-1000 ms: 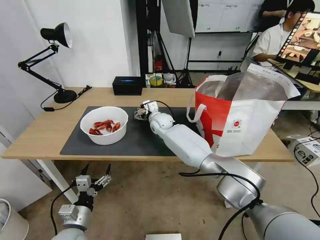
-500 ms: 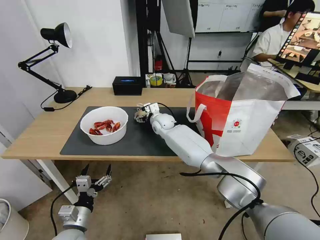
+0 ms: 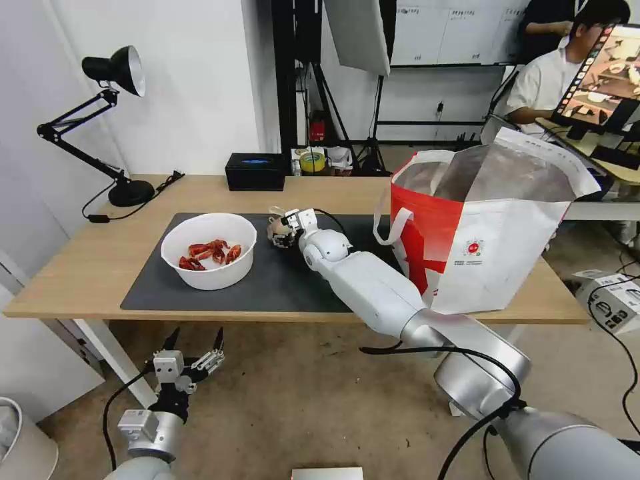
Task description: Pick up the trash from the table and place it into the takeout bag.
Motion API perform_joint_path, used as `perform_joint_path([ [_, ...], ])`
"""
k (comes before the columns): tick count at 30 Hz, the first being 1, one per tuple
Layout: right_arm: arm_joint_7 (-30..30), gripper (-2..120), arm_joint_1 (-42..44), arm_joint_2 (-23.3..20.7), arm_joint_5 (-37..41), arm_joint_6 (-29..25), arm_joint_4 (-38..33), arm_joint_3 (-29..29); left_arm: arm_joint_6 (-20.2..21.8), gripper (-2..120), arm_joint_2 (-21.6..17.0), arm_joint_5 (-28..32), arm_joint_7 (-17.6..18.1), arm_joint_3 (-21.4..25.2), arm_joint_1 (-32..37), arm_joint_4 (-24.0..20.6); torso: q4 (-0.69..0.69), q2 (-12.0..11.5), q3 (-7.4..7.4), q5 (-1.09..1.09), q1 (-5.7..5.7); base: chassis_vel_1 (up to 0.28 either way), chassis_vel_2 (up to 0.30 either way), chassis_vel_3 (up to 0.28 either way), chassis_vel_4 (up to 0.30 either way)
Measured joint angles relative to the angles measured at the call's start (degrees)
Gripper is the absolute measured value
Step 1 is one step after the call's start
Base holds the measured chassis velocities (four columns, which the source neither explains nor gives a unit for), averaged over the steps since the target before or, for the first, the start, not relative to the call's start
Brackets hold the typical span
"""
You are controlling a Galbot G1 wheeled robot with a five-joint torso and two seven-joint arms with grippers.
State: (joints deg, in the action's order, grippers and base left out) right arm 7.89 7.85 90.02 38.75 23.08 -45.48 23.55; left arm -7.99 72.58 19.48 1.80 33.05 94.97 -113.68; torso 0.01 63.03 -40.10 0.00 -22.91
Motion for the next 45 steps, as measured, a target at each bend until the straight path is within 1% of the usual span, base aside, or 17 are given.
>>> perform_joint_path([
  [5, 0.56, 40, 0.47, -0.08, 0.00, -0.08, -1.27, 0.00, -0.01, 100, -0.18, 0.00, 0.00, 0.05, 0.38, -0.20, -0.01, 0.00, 0.00, 0.00, 0.00, 0.000, 0.000, 0.000, 0.000],
  [7, 0.86, 37, 0.67, -0.16, 0.00, -0.11, -1.93, -0.09, -0.01, 100, -0.20, 0.00, 0.00, 0.09, 0.53, -0.29, -0.01, 0.00, -0.01, 0.00, 0.00, 0.000, 0.000, 0.000, 0.000],
  [10, 2.15, 22, 1.80, -1.79, -0.04, -0.30, -7.28, -0.21, -0.02, 100, -0.27, 0.00, 0.02, 0.16, 0.96, -0.68, 0.00, 0.00, 0.00, 0.00, 0.00, 0.000, 0.000, 0.000, 0.000],
  [12, 2.44, 18, 2.13, -2.44, -0.05, -0.32, -8.96, -0.16, -0.02, 100, -0.29, -0.01, 0.02, 0.16, 1.01, -0.78, 0.00, 0.00, 0.00, 0.00, -0.01, 0.000, 0.000, 0.000, 0.000],
  [16, 5.21, 8, 4.49, -7.54, -0.04, -0.58, -19.21, -0.06, -0.02, 100, -0.29, -0.07, 0.03, 0.05, 1.24, -1.12, -0.01, 0.00, 0.00, 0.00, -0.01, 0.000, 0.000, 0.000, 0.000],
  [18, 7.01, 7, 6.38, -11.91, 0.11, -1.35, -26.87, -0.38, -0.02, 100, -0.13, -0.24, 0.11, -0.18, 1.48, -1.25, -0.01, -0.01, 0.00, 0.01, -0.01, 0.000, 0.000, 0.000, 0.000],
  [19, 7.01, 7, 6.38, -11.91, 0.11, -1.35, -26.87, -0.38, -0.02, 100, -0.13, -0.24, 0.11, -0.18, 1.48, -1.25, -0.01, -0.01, 0.00, 0.01, -0.01, 0.000, 0.000, 0.000, 0.000],
  [23, 9.23, 7, 11.03, -21.77, 2.15, -2.23, -44.42, -2.96, -0.03, 100, 0.26, -0.96, 0.09, -0.74, 1.92, -1.47, -0.01, -0.01, 0.00, 0.02, -0.01, 0.000, 0.000, 0.000, 0.000],
  [24, 9.23, 7, 11.03, -21.77, 2.15, -2.23, -44.42, -2.96, -0.03, 100, 0.26, -0.96, 0.09, -0.74, 1.92, -1.47, -0.01, -0.01, 0.00, 0.02, -0.01, 0.000, 0.000, 0.000, 0.000],
  [26, 9.55, 7, 13.44, -26.38, 3.56, -2.65, -52.31, -5.23, -0.02, 100, 0.41, -1.19, 0.12, -0.96, 2.05, -1.72, -0.01, -0.01, 0.00, 0.03, -0.01, 0.000, 0.000, 0.000, 0.000],
  [27, 9.55, 7, 13.44, -26.38, 3.56, -2.65, -52.31, -5.23, -0.02, 100, 0.41, -1.19, 0.12, -0.96, 2.05, -1.72, -0.01, -0.01, 0.00, 0.03, -0.01, 0.000, 0.000, 0.000, 0.000],
  [31, 9.97, 7, 17.87, -35.30, 7.16, -3.82, -64.64, -10.94, 0.10, 100, 0.42, -1.47, 0.20, -1.09, 2.29, -2.22, -0.02, -0.01, 0.00, 0.02, 0.00, 0.000, 0.000, 0.000, 0.000],
  [32, 9.97, 7, 17.87, -35.30, 7.16, -3.82, -64.64, -10.94, 0.10, 100, 0.42, -1.47, 0.20, -1.09, 2.29, -2.22, -0.02, -0.01, 0.00, 0.02, 0.00, 0.000, 0.000, 0.000, 0.000],
  [35, 10.60, 7, 22.11, -40.87, 8.76, -4.68, -71.72, -17.16, 0.41, 100, 0.93, -1.64, 0.41, -1.48, 2.51, -2.92, -0.01, -0.01, 0.00, 0.02, 0.00, 0.000, 0.000, 0.000, 0.000],
  [36, 10.60, 7, 22.11, -40.87, 8.76, -4.68, -71.72, -17.16, 0.41, 100, 0.93, -1.64, 0.41, -1.48, 2.51, -2.92, -0.01, -0.01, 0.00, 0.02, 0.00, 0.000, 0.000, 0.000, 0.000],
  [39, 11.51, 7, 25.42, -44.08, 10.64, -5.12, -75.84, -23.03, 0.90, 100, 1.27, -2.15, 1.05, -2.16, 2.54, -3.46, -0.02, -0.01, 0.01, 0.02, 0.00, 0.000, 0.000, 0.000, 0.000],
  [45, 14.36, 7, 28.13, -46.83, 11.90, -6.36, -76.76, -28.95, 1.28, 100, 1.36, -2.49, 1.55, -2.88, 2.39, -3.88, -0.01, -0.01, 0.00, 0.01, 0.00, 0.000, 0.000, 0.000, 0.000],
])
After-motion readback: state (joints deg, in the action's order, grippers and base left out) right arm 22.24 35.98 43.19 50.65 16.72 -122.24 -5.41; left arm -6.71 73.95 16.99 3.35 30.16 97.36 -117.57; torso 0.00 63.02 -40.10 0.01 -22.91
